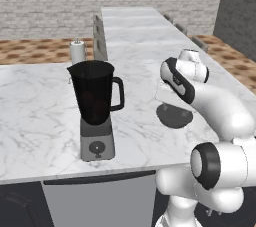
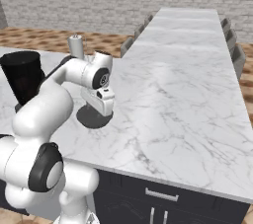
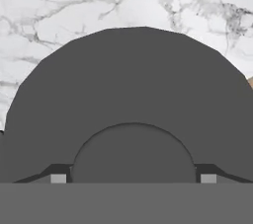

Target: Grab the onions from the fridge, place them in the blender, close the lid, and turn on the blender to create a marinade.

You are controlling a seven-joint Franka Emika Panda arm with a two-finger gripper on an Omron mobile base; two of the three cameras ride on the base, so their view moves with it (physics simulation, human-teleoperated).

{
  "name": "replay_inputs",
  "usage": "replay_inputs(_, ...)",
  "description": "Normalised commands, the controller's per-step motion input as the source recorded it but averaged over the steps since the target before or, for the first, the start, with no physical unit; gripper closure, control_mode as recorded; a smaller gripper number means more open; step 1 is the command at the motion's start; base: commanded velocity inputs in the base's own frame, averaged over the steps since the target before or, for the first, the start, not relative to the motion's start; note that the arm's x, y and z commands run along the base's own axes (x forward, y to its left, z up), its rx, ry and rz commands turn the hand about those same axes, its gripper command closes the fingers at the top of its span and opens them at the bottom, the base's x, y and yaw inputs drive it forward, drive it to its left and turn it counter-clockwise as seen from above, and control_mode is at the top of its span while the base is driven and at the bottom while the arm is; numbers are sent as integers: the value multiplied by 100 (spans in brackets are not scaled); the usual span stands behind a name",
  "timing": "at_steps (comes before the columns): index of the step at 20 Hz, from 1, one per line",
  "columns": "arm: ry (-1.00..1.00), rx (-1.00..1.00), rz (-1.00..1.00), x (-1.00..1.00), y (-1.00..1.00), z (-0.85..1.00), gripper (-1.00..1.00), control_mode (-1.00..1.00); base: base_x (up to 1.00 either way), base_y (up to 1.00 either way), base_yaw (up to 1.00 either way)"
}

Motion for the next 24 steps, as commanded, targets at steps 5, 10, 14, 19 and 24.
replay_inputs(5, -15, 0, 1, -6, 29, 100, 100, -100, 0, 0, 0)
replay_inputs(10, -23, -1, 2, -8, 21, 100, 100, -100, 0, 0, 0)
replay_inputs(14, -28, -1, 4, -14, 31, 100, 100, -100, 0, 0, 0)
replay_inputs(19, -31, -1, 3, -23, 33, 97, 100, -100, 0, 0, 0)
replay_inputs(24, -27, 0, 8, -3, 57, 88, 100, -100, 0, 0, 0)
